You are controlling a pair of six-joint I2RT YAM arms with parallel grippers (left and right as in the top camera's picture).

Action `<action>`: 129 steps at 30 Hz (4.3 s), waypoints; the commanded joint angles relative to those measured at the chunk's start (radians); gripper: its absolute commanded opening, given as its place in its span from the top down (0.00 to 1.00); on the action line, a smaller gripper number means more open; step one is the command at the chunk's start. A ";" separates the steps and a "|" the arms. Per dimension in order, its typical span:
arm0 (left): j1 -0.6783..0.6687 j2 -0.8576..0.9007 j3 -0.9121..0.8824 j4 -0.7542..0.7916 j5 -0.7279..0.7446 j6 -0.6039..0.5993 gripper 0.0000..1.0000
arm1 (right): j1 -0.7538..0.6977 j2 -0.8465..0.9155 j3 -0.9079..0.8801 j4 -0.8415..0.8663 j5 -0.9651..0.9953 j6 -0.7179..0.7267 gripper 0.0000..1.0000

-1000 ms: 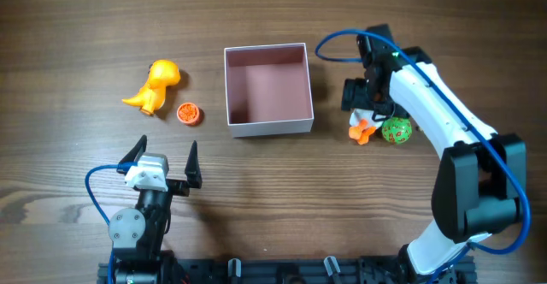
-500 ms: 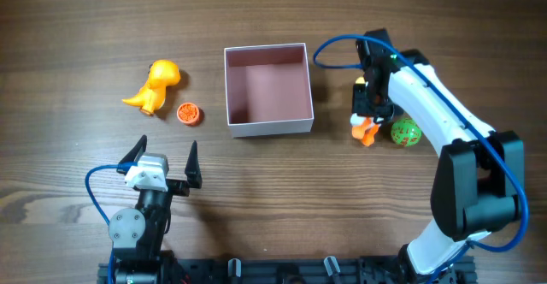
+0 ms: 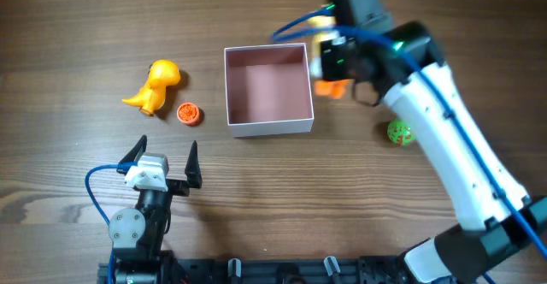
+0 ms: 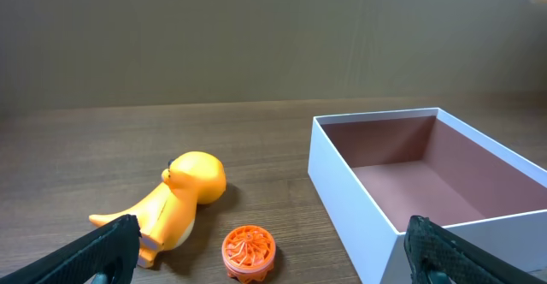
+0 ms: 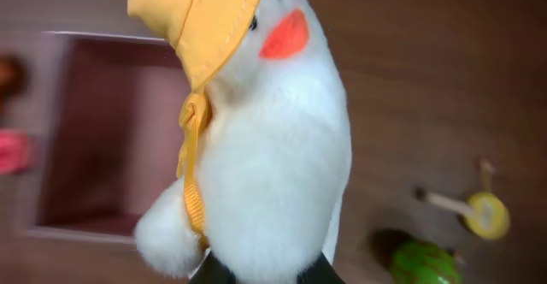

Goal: Pack container
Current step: 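Carry the duck plush into the box and release it, then move right gripper to the green ball and grasp it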

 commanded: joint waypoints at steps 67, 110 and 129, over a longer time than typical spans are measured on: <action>-0.005 -0.007 -0.008 0.002 0.019 0.019 0.00 | 0.134 0.422 -0.002 0.131 0.166 0.188 0.43; -0.005 -0.007 -0.008 0.002 0.019 0.019 0.00 | -0.481 0.081 -0.418 0.040 -0.152 -0.070 0.05; -0.005 -0.007 -0.008 0.002 0.018 0.019 0.00 | -0.482 0.085 -0.596 0.223 -0.170 -0.096 0.19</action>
